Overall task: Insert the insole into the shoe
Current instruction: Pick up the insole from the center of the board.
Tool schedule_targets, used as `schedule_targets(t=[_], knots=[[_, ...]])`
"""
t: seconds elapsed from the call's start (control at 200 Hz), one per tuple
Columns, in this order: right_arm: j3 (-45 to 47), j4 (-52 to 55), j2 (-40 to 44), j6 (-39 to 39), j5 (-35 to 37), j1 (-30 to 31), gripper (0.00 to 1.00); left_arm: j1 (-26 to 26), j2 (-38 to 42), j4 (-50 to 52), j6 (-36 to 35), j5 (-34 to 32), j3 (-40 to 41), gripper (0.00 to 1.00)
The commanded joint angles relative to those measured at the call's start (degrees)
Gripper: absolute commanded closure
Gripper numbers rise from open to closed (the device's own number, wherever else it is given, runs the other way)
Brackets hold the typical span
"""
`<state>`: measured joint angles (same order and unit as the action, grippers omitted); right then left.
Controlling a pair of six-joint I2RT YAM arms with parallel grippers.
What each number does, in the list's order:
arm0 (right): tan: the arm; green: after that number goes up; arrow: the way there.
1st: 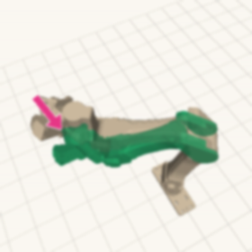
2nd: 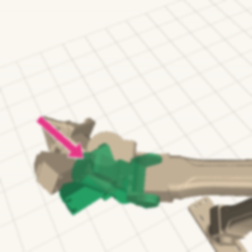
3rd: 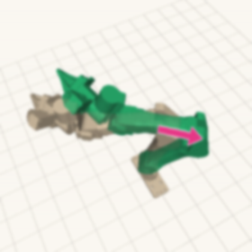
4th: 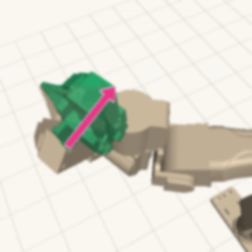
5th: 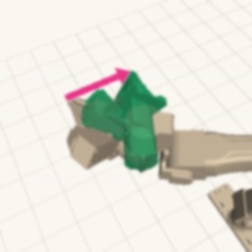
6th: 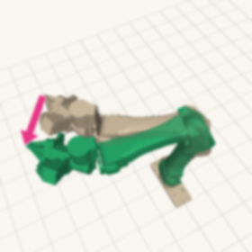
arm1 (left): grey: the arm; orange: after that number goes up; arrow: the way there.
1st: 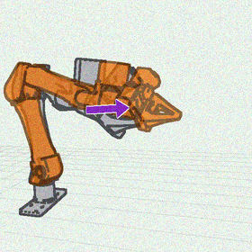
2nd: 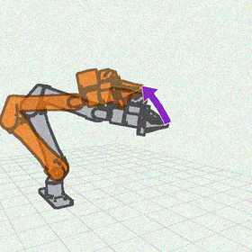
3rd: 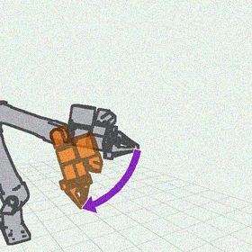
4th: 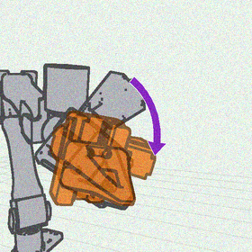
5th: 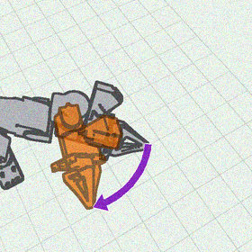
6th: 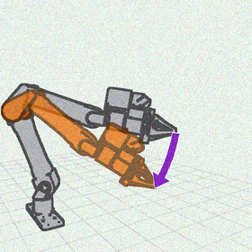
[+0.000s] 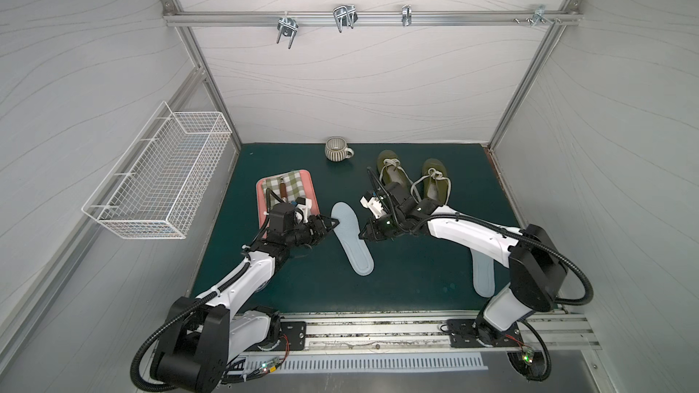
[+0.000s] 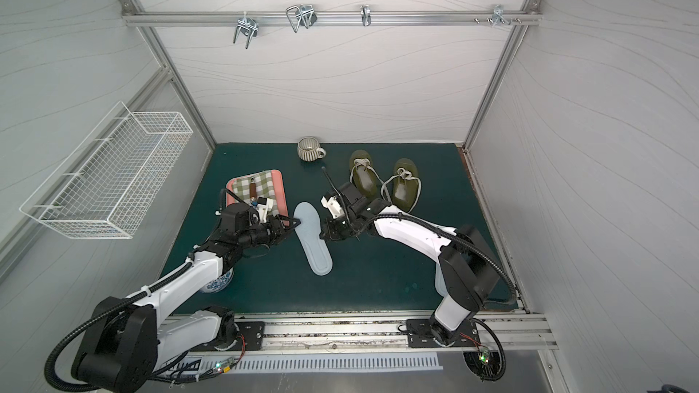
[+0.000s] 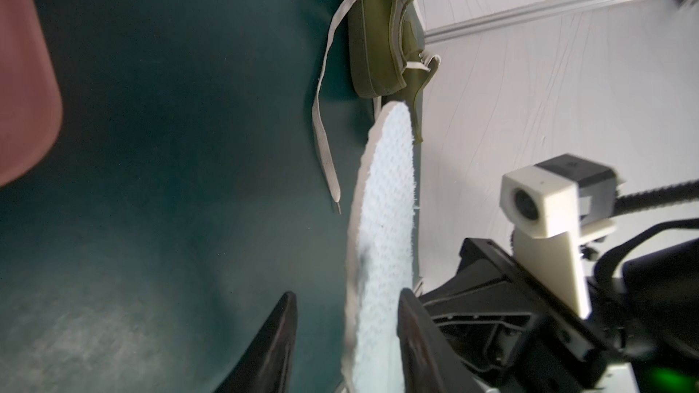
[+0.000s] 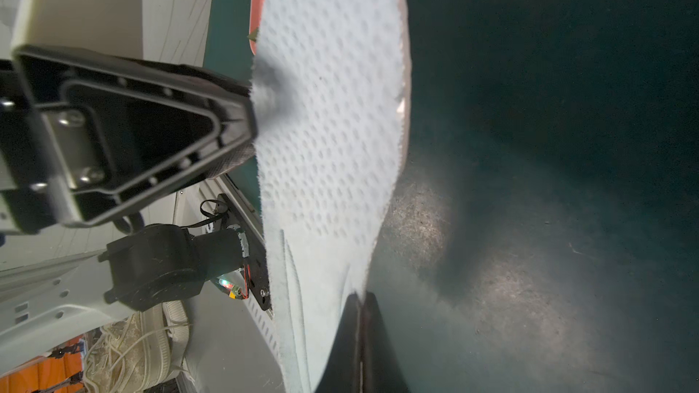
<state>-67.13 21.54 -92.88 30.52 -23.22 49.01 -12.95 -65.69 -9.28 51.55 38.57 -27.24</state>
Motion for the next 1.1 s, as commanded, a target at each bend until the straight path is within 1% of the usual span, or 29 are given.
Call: schedule_targets(t=[0.0,0.04,0.075,0.12,0.14,0.15,0.18,0.195,0.25,0.29,0.31,0.34,0.395,0.42,0.48,0.535,0.595,0.805,0.945,0.995,1.095], knots=[[-1.48,1.59,0.57,-1.96,-2.03,-0.20,1.00,-1.24,-1.56,-4.81,1.25,0.30,-0.84,0.69],[-1.59,1.61,0.55,-2.33,-2.07,-0.19,1.00,-1.65,-1.89,-5.14,1.57,0.06,-0.96,0.78],[-1.42,1.60,0.71,-2.84,-1.75,-0.17,0.97,-1.93,-2.14,-5.48,1.91,-0.19,-1.10,0.86],[-1.15,1.49,1.04,-3.67,-1.14,-0.14,0.89,-2.23,-1.87,-5.50,2.43,-0.73,-1.14,0.95],[-1.01,1.51,1.30,-4.08,-0.78,-0.14,0.83,-2.32,-1.75,-5.49,2.63,-1.10,-1.10,0.97],[-0.92,1.52,1.34,-4.25,-0.55,-0.15,0.78,-2.38,-1.60,-5.47,2.73,-1.29,-1.07,0.98],[-0.72,1.53,1.86,-4.78,0.25,-0.02,0.63,-2.51,-1.19,-5.11,3.06,-1.78,-1.06,1.00],[-0.49,1.45,2.14,-4.93,0.72,-0.05,0.57,-2.52,-0.96,-4.95,3.19,-2.18,-1.13,1.00],[0.34,0.78,3.52,-5.82,2.39,0.05,0.45,-2.61,0.33,-3.35,3.78,-3.57,-1.23,1.00],[1.13,-0.15,4.85,-6.25,3.59,0.08,0.31,-2.61,1.54,-1.84,4.29,-4.92,-1.21,1.00],[1.58,-0.68,5.45,-6.34,4.19,0.12,0.25,-2.61,2.17,-1.02,4.47,-5.53,-1.19,1.00],[2.36,-1.71,6.55,-6.73,4.99,0.29,0.20,-2.61,3.20,0.42,4.77,-6.49,-1.22,1.00],[3.78,-3.68,8.44,-7.32,7.04,0.87,0.06,-2.61,4.86,3.69,5.69,-8.94,-1.47,1.00],[4.27,-4.66,9.18,-7.68,8.12,1.37,0.02,-2.61,5.48,5.04,6.36,-9.96,-1.49,1.00],[5.52,-7.36,10.68,-9.62,11.43,3.35,0.01,-2.61,6.67,7.09,8.17,-12.03,-1.16,1.00],[6.45,-9.87,11.45,-11.51,15.76,5.76,0.01,-2.61,7.28,7.66,10.36,-12.78,-0.65,1.00],[6.75,-12.05,11.19,-12.98,18.30,7.69,0.01,-2.61,7.10,8.29,12.01,-13.18,-0.52,1.00],[6.58,-18.75,6.55,-13.80,22.30,11.53,0.01,-2.61,6.20,8.47,16.78,-13.23,-0.27,1.00],[5.81,-21.34,2.67,-16.99,26.39,14.62,0.01,-2.61,6.29,10.21,17.04,-13.49,-1.18,1.00],[5.31,-21.36,1.44,-17.51,27.89,15.05,0.01,-2.61,6.20,11.03,16.76,-13.27,-1.62,1.00],[4.69,-22.05,-0.77,-17.95,28.54,14.96,0.01,-2.61,6.30,11.65,16.58,-12.89,-1.69,1.00]])
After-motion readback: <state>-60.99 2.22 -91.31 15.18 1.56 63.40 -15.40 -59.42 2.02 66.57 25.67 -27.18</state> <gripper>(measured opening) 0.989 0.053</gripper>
